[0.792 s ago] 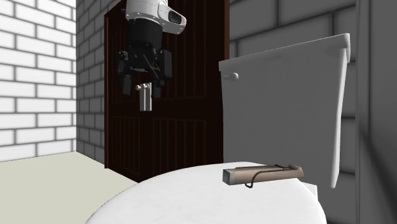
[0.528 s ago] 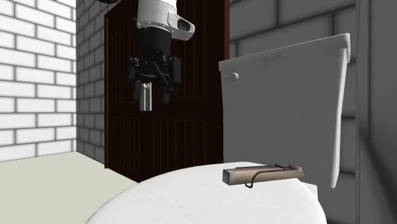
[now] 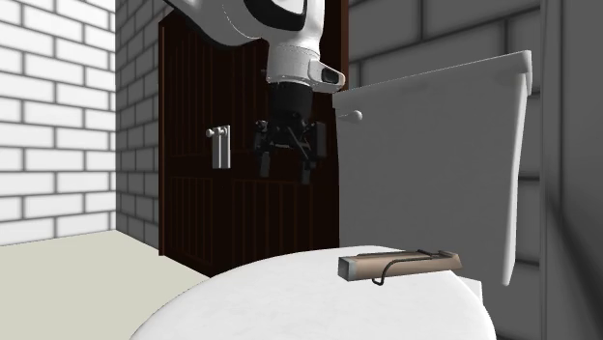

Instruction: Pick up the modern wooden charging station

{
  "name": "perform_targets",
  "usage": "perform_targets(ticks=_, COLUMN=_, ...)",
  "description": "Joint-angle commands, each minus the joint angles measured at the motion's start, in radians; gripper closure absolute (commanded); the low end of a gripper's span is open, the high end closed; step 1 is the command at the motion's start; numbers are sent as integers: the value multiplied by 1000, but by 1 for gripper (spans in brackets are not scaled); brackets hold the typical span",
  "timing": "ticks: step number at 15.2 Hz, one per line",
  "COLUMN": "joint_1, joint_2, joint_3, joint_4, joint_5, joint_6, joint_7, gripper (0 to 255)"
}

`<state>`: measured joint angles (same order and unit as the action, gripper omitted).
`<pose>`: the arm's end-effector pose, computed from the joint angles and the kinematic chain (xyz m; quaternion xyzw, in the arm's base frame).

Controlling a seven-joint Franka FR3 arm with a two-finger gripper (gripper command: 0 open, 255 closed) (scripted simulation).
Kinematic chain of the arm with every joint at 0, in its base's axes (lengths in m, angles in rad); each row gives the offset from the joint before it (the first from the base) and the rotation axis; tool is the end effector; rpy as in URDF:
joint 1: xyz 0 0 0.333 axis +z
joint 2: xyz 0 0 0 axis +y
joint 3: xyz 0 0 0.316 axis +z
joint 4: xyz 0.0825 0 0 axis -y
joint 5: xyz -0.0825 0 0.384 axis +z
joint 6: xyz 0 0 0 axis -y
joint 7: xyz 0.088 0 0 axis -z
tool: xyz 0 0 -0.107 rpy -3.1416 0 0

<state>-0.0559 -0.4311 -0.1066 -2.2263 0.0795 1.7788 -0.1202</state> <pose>0.4171 -0.0666 0.5406 -0.9978 0.0246 0.0011 0.0617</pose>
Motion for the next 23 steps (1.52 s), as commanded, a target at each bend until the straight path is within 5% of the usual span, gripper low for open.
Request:
perform_targets(ticks=1, joint_1=-10, joint_2=69, joint_3=-12, joint_4=33, joint_5=0, joint_6=34, joint_7=9, gripper=0)
perform_targets(ticks=19, joint_1=-116, joint_2=700, joint_3=-115, joint_4=507, joint_5=79, joint_6=165, joint_7=68, gripper=0)
perform_targets(ticks=23, joint_1=-116, joint_2=716, joint_3=-113, joint_4=474, joint_5=85, joint_6=213, joint_7=61, gripper=0)
